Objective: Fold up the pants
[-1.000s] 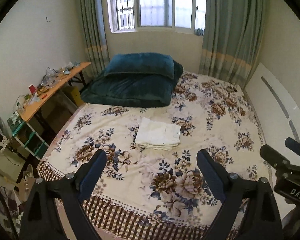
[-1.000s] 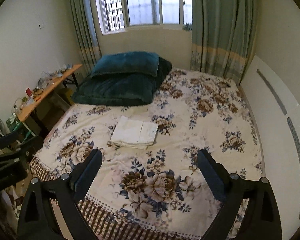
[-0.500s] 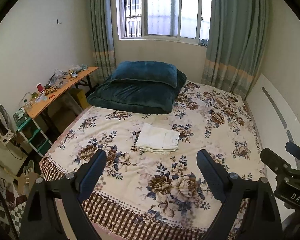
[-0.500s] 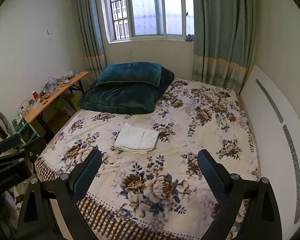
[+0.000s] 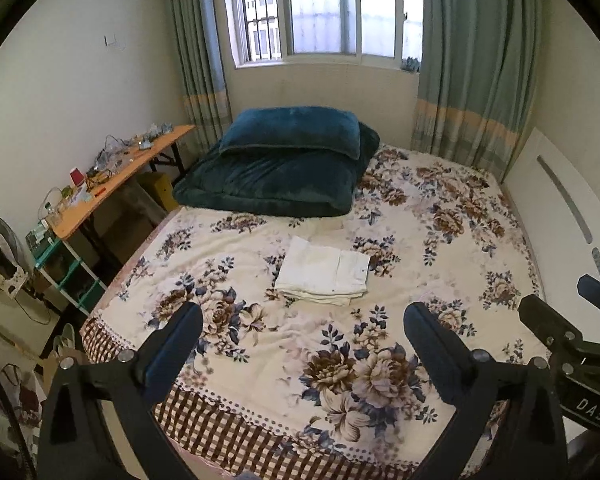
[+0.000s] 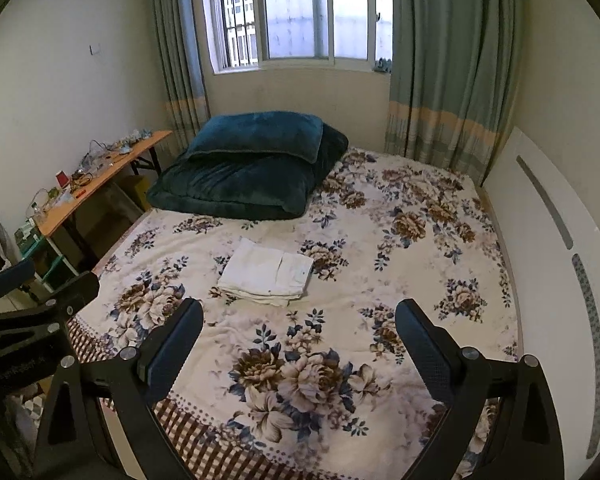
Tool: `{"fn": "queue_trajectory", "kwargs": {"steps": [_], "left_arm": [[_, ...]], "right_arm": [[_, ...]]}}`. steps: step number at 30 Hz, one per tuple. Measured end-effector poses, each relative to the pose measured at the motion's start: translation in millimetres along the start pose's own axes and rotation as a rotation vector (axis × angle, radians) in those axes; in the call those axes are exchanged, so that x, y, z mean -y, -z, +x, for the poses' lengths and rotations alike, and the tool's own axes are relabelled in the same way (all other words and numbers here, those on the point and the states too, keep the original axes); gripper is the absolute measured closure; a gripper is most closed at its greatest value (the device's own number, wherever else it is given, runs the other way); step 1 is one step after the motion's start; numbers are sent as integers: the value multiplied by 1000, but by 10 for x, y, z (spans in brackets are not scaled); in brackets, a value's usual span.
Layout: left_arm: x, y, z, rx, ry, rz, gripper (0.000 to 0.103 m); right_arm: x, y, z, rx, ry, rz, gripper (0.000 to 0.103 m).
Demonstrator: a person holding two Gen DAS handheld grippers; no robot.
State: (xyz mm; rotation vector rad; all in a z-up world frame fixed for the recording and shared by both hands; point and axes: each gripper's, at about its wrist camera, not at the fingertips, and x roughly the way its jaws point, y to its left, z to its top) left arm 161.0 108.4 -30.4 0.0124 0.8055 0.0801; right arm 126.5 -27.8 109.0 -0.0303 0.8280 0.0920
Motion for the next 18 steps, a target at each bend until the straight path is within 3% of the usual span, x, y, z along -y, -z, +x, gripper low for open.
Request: {"fn": "queue_trajectory", "kwargs": {"steps": [10, 18], "left_arm": [[37, -16, 683, -93, -26, -11, 0], [-26, -76, 822, -99, -33, -34, 0]], "right_arm": [[53, -108, 1016, -93, 29, -1, 4], [96, -193, 1339, -106, 33, -1, 4]]}}
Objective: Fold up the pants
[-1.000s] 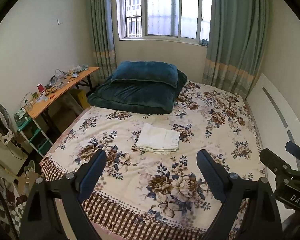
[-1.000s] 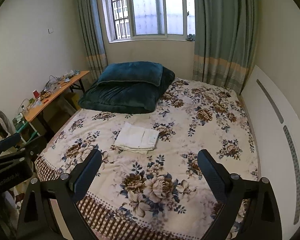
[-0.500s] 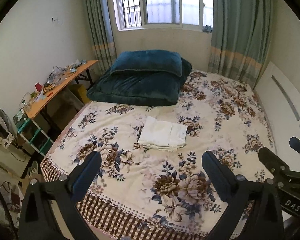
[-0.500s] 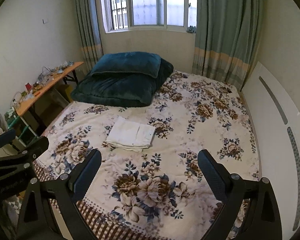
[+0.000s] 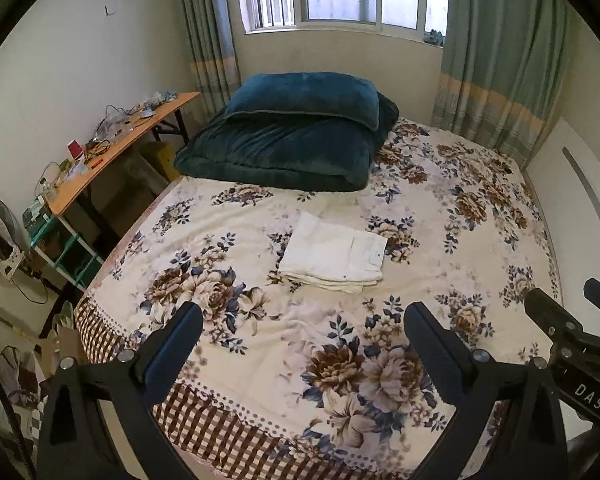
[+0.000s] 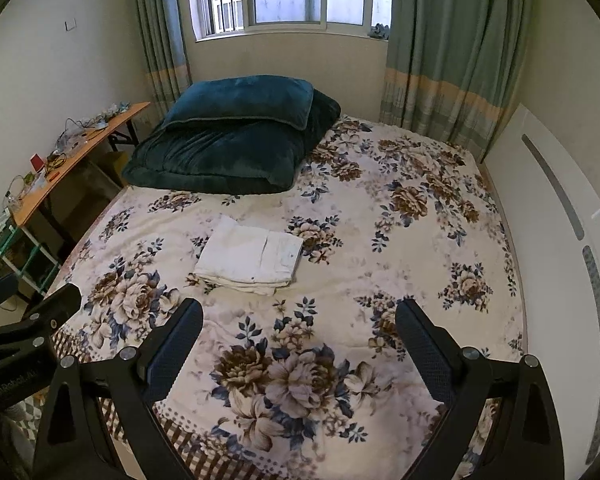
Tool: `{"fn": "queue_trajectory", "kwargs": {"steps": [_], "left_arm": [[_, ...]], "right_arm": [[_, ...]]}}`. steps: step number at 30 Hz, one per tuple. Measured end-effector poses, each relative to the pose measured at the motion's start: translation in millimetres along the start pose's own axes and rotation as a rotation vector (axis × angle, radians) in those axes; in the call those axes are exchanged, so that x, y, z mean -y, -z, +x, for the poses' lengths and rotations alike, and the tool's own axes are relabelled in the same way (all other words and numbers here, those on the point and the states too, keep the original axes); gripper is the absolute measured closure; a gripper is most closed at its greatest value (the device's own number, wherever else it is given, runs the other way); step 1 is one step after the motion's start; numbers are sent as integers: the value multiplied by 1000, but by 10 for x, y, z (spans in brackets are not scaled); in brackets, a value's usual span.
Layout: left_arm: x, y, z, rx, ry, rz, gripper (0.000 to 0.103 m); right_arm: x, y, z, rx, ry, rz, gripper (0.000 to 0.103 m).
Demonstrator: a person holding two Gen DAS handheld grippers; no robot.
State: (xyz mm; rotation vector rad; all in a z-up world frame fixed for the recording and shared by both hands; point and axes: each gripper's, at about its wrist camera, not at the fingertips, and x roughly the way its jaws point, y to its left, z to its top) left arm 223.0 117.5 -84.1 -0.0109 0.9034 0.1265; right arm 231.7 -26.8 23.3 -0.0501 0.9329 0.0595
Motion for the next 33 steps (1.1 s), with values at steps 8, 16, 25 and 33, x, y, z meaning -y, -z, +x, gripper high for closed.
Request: {"fn": "queue_trajectory", "kwargs": {"steps": [8, 16, 25, 33], "left_arm": [[-9, -52, 19, 23, -15, 2, 0], [14, -44, 18, 30, -26, 6, 0], [13, -53, 44, 34, -27, 12, 0], [9, -64, 52, 38, -29, 13, 0]], "right_arm": [[-54, 16, 101, 11, -3, 6, 4], [-40, 5, 104, 7, -6, 1, 4], [-65, 34, 134, 10, -2, 1, 4], [-121, 90, 137, 13, -6, 10, 4]]}}
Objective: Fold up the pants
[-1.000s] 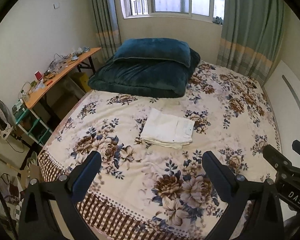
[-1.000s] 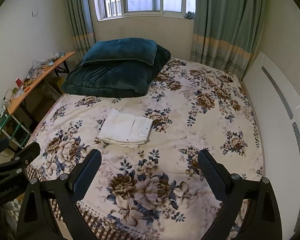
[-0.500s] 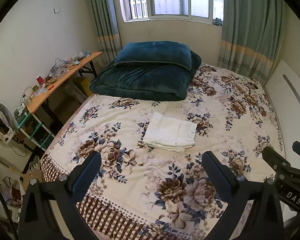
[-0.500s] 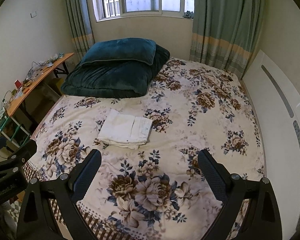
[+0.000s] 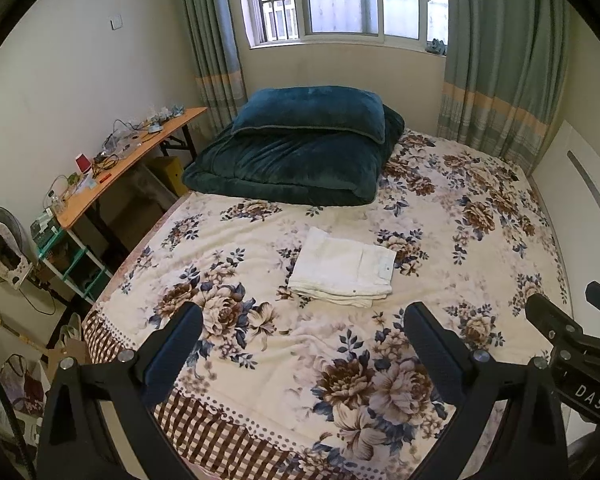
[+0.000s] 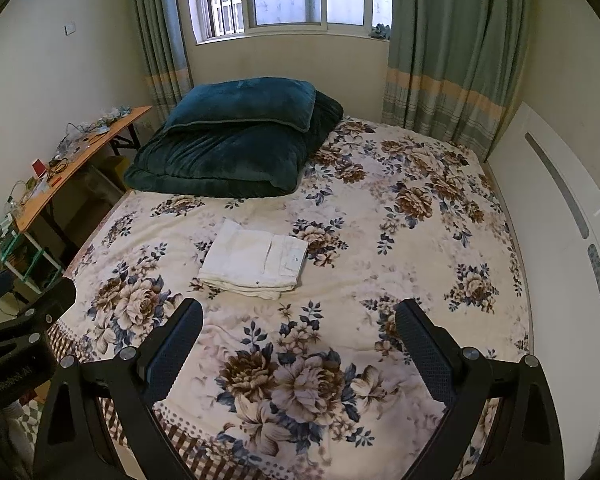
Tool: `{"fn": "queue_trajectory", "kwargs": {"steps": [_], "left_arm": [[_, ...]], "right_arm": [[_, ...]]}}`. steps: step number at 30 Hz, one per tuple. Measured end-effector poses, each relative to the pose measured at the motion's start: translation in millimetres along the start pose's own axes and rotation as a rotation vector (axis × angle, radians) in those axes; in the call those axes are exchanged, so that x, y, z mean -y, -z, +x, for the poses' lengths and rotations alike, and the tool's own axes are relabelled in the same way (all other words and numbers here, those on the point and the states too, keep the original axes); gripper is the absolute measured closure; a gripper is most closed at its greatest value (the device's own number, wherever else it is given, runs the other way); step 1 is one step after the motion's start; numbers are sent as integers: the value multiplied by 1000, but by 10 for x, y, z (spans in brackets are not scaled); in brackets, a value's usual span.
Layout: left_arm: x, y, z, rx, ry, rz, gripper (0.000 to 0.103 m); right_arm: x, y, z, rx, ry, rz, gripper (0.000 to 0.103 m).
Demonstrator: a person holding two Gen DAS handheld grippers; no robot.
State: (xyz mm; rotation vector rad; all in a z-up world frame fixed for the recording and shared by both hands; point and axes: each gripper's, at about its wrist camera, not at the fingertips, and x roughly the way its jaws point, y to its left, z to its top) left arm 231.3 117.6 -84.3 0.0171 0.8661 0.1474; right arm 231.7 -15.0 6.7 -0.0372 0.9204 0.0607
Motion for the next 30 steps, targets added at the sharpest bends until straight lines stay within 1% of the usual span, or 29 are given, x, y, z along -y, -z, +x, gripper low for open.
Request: {"fn": "queue_trajectory", "kwargs": {"steps": [12, 22, 30], "left_arm": [[-18, -29, 27, -7, -6, 3, 0], [-36, -4, -22, -6, -12, -9, 0], [-19, 10, -26, -3, -17, -11, 0]], "right_arm": [[34, -24, 3, -3, -5, -2, 4], [-147, 82, 54, -11, -13, 12, 4], [-101, 62, 53, -12, -14, 11, 4]]}}
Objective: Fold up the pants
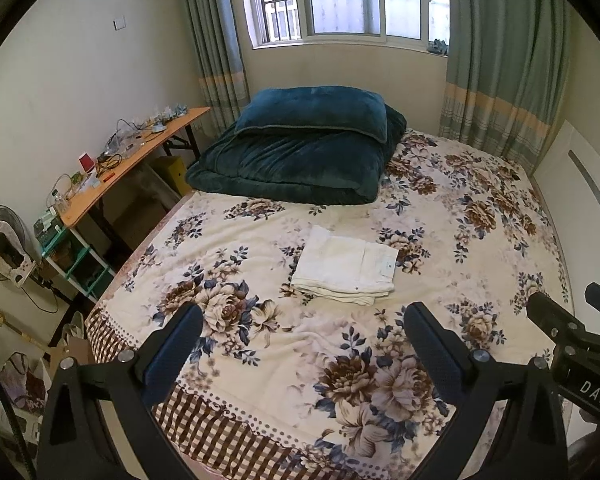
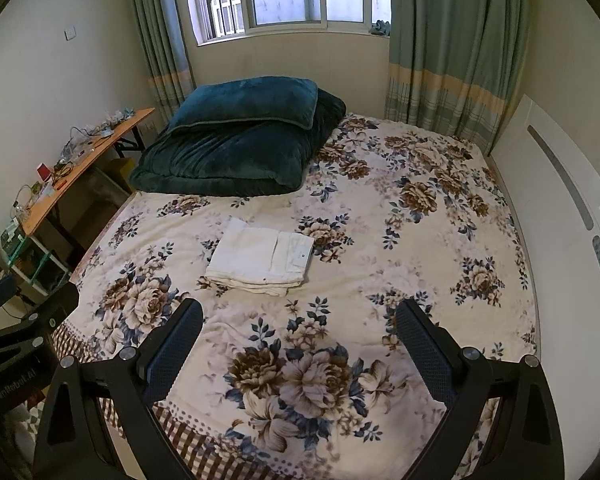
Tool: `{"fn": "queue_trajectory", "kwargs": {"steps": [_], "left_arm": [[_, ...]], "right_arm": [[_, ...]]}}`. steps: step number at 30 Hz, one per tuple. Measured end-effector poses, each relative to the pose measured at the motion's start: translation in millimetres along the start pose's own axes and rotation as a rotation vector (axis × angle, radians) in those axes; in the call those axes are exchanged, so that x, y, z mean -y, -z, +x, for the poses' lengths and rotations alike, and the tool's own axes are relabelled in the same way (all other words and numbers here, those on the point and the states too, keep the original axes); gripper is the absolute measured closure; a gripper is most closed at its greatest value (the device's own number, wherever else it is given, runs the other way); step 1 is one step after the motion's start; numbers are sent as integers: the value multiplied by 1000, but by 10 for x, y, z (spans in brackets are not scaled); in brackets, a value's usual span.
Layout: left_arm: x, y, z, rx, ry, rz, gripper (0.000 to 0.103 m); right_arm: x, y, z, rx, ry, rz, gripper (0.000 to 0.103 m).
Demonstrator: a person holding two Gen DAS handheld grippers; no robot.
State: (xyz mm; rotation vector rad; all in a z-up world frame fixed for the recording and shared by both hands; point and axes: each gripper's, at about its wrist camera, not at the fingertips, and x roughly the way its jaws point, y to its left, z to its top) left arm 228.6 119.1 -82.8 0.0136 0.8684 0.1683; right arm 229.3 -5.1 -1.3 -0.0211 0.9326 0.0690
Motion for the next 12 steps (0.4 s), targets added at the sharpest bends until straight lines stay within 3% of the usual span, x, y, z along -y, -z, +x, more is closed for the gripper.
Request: {"fn": "queue_trajectory", "kwargs": {"steps": [12], "left_arm": [[13, 27, -15, 0, 2, -1, 0]], "right_arm": [[-68, 13, 5, -4, 1, 7, 4]]}}
